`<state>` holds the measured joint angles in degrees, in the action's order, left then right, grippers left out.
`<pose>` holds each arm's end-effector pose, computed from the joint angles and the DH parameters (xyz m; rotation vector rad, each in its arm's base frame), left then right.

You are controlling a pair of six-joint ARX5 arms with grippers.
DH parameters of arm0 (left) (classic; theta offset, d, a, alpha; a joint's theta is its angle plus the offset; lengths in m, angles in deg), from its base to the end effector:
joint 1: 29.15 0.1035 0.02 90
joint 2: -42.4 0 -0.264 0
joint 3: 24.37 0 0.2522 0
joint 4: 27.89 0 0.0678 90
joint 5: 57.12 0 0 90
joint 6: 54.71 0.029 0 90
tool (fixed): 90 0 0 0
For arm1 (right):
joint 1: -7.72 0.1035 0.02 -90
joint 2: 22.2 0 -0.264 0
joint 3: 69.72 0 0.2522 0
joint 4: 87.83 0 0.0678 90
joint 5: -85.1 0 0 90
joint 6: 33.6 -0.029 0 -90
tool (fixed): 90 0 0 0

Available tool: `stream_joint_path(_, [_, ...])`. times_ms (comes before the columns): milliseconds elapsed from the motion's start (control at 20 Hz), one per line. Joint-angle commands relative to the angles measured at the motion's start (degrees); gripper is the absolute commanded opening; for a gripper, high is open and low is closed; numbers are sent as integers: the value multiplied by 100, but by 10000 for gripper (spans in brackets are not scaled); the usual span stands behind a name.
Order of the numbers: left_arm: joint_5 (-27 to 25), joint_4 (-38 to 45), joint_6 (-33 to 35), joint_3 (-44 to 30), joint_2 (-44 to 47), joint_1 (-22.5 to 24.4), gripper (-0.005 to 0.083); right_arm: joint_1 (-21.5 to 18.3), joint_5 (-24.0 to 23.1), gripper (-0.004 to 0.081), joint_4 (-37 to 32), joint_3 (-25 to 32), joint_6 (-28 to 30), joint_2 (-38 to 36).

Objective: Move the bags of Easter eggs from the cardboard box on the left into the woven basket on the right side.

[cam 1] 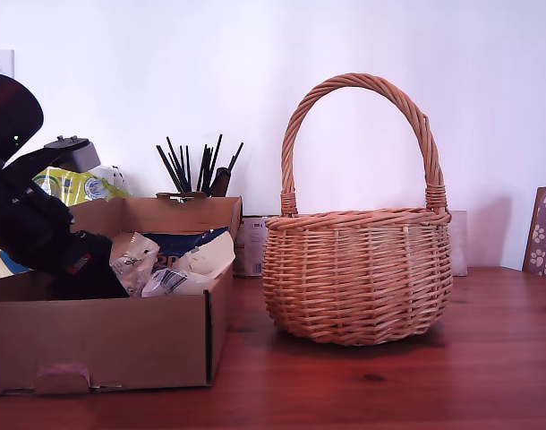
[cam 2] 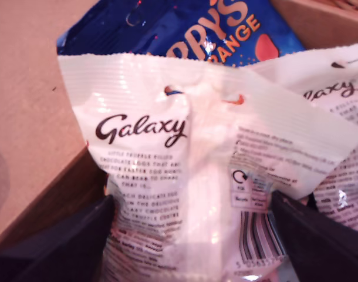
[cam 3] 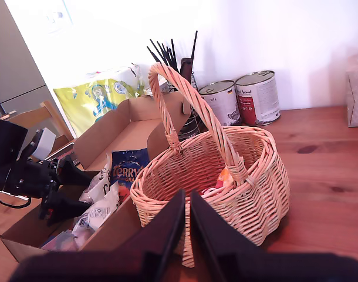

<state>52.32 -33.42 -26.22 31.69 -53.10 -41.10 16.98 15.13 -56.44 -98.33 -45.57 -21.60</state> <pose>0.2987 -0.0731 0.1388 0.4074 0.6454 -0.7035 0.0710 0.0216 0.2191 0.2099 0.1126 0.5030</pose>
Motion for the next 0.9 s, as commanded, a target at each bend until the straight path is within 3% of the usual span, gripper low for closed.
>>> stream_joint_path(0, [-44,-245,-155,-216,-348,9,732,11,-4,-12,-37,-4,15,15])
stream_joint_path(50, [-44,-271,-155,-210,-348,-2,647,11,-4,-12,-39,-4,15,15])
stream_joint_path(200, [-39,-400,-153,-210,-343,-7,266,11,-4,-12,-39,-4,15,15])
stream_joint_path(250, [-39,-433,-153,-210,-339,-7,209,11,-4,-12,-39,-4,15,15])
stream_joint_path(550, [-39,-579,-304,-190,83,-7,193,11,-2,-12,-39,-4,13,15])
stream_joint_path(850, [-20,-1182,-330,-184,1565,-22,193,11,-2,-12,-39,-4,13,15])
